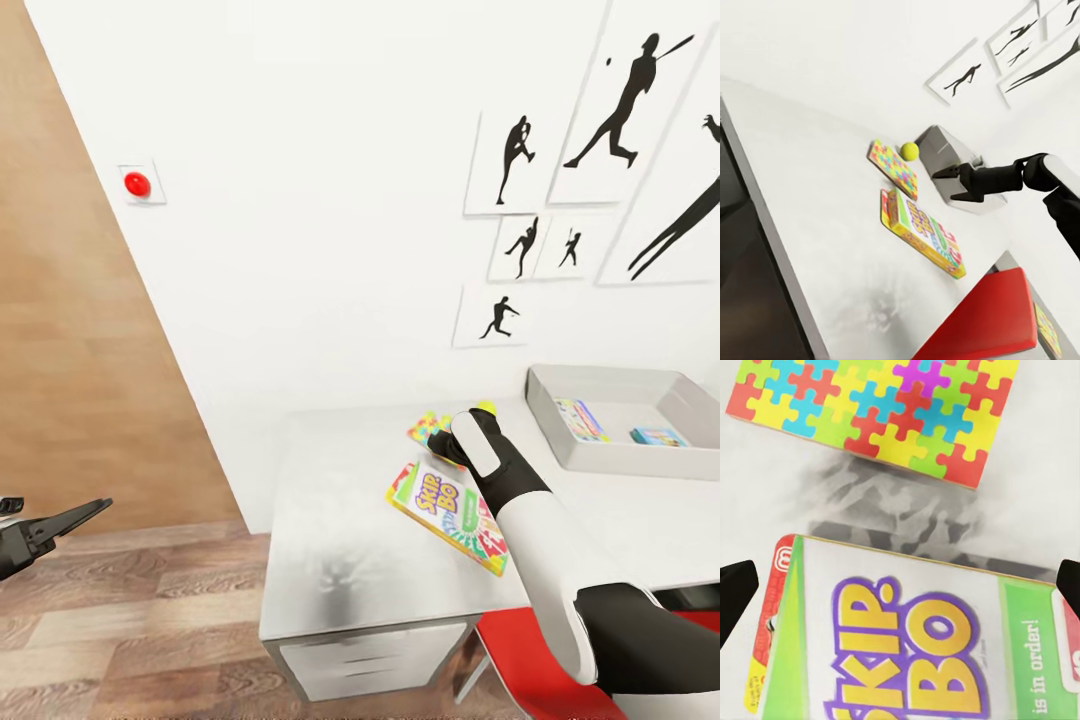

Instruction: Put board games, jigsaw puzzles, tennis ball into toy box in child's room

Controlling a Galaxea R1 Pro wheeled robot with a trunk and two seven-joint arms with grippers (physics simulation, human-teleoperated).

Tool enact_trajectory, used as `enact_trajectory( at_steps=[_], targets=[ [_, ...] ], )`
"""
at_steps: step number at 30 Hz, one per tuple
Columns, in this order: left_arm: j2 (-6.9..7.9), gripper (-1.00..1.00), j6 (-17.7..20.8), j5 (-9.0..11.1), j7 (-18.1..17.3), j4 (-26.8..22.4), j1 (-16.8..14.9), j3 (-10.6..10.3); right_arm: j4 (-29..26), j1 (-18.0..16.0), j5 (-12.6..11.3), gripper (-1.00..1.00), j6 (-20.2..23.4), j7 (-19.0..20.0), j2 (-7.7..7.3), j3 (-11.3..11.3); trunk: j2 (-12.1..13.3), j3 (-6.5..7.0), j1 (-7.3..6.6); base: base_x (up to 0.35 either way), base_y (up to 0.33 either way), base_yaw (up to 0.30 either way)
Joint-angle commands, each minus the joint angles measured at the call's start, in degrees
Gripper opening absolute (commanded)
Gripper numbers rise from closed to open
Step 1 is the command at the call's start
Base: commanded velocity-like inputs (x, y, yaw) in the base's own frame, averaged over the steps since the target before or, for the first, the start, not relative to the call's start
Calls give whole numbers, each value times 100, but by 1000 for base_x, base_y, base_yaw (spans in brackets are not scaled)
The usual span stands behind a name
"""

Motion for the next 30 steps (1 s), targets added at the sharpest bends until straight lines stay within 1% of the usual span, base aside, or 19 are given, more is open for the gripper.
enact_trajectory(
  at_steps=[1, 8, 13, 17, 18, 21, 24, 30],
  targets=[
    [1, 100, 61, -7, -25, -1, -4, 2, 0, -5, -54, 100, 8, -56, -3, 19, -7, -17, 1, 2, 3, 0],
    [1, 100, 61, -7, -25, 0, -4, 1, 10, -5, -46, 100, -77, -64, -26, 18, -7, -83, 1, 44, 1, 0],
    [1, 100, 61, -7, -25, 0, -4, -2, 22, -5, -45, 100, -176, -76, -121, -15, -7, -131, 1, 58, 0, 0],
    [1, 100, 61, -7, -25, 0, -4, -2, 67, -5, -45, 100, -201, -74, -152, -175, -7, -168, 1, 31, 11, 0],
    [1, 100, 61, -7, -25, 0, -4, -3, 85, -5, -45, 100, -205, -74, -157, -264, -7, -178, 1, 67, 92, 0],
    [1, 100, 61, -7, -25, 0, -4, -3, 103, -5, -45, 100, -210, -72, -163, -402, -7, -206, 1, 85, 109, 0],
    [1, 100, 61, -7, -25, 0, -4, -3, 111, -5, -45, 100, -211, -73, -166, -469, -7, -234, 1, 67, 55, 0],
    [1, 100, 57, -7, -25, 0, -4, -3, 115, -5, -41, 100, -213, -71, -167, -505, -7, -291, 1, 19, 15, 0]
  ],
)
